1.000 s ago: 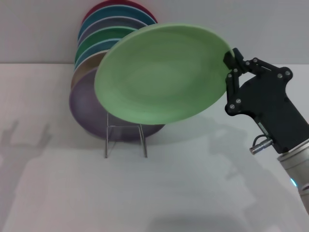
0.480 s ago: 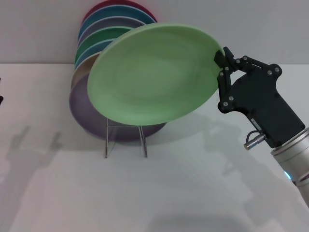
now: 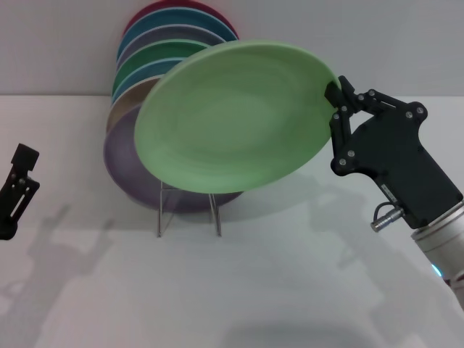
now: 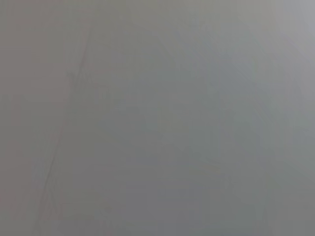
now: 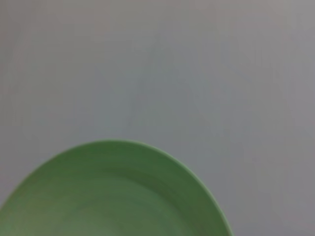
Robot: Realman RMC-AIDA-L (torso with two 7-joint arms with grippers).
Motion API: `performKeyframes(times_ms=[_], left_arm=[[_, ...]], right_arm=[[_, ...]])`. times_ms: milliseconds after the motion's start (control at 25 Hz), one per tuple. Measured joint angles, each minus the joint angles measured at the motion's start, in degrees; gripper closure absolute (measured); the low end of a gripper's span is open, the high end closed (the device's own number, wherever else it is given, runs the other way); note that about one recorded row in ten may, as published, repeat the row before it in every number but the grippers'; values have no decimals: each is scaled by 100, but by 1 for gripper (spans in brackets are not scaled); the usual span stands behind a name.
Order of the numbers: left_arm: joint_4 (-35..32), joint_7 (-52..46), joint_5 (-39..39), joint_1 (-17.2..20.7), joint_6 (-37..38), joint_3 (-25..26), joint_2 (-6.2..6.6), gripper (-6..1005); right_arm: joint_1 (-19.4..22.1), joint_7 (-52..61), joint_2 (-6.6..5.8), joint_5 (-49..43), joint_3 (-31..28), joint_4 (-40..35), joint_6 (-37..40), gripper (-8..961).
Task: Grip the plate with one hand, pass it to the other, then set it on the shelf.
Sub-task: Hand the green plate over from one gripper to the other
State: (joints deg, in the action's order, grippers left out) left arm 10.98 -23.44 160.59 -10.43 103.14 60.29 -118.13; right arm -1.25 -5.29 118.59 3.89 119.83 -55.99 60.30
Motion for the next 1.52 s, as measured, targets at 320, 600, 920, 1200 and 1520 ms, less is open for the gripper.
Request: performKeyframes(times_ms=[320, 600, 920, 1200, 1520], left_arm=[[-61, -240, -1, 223, 434, -207, -3, 129], [-63, -171, 5, 241, 440, -617, -33, 129], [-62, 34, 8, 254, 437, -1008, -44, 130], [-146, 100, 7, 261, 345, -1267, -36, 130], [-41, 599, 8, 215, -61, -1651, -57, 130]], right_arm=[[94, 212, -24, -12, 29, 108, 35, 936], [193, 213, -31, -13, 152, 547, 301, 936], [117, 213, -23, -13, 158, 897, 372, 936], [62, 213, -20, -12, 322, 980, 376, 936], [42, 156, 7, -11, 346, 1021, 378, 936]])
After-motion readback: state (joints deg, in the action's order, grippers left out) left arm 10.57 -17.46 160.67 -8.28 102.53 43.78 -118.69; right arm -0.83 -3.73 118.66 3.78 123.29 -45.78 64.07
